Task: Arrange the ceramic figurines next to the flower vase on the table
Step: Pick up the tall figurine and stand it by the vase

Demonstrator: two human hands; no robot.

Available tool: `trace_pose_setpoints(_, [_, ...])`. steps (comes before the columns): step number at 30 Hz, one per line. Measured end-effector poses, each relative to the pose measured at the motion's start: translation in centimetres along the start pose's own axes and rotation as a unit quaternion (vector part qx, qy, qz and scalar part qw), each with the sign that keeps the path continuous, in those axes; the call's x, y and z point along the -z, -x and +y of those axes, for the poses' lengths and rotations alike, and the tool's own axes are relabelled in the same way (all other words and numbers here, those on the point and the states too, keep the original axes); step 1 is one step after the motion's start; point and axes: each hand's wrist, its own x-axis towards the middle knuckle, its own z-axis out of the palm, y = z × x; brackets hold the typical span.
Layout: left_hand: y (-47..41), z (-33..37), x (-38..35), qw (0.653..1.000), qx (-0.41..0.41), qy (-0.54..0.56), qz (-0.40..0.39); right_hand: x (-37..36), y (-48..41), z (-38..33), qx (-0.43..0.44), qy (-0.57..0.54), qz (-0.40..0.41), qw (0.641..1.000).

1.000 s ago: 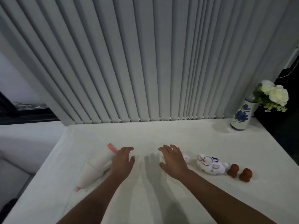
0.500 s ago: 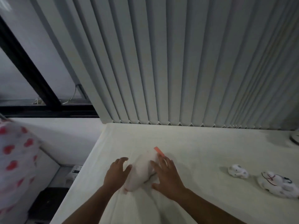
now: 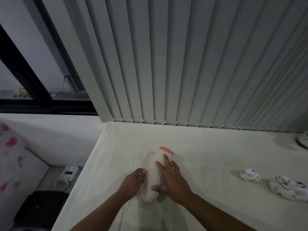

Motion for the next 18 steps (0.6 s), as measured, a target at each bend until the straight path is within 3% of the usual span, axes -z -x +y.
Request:
trace_pose_setpoints(8, [-1.1, 1.2, 0.2, 0.962, 0.105, 0.227, -0.105, 0.9, -0.9, 0.4, 0.005, -0.030, -0.020, 0.999])
trace_pose_setpoints(18, [-2.6, 3.2, 2.2, 0.947, 0.105, 0.275, -0.126, 3.9, -2.2, 0.3, -0.053, -0.162, -0.014, 0.985])
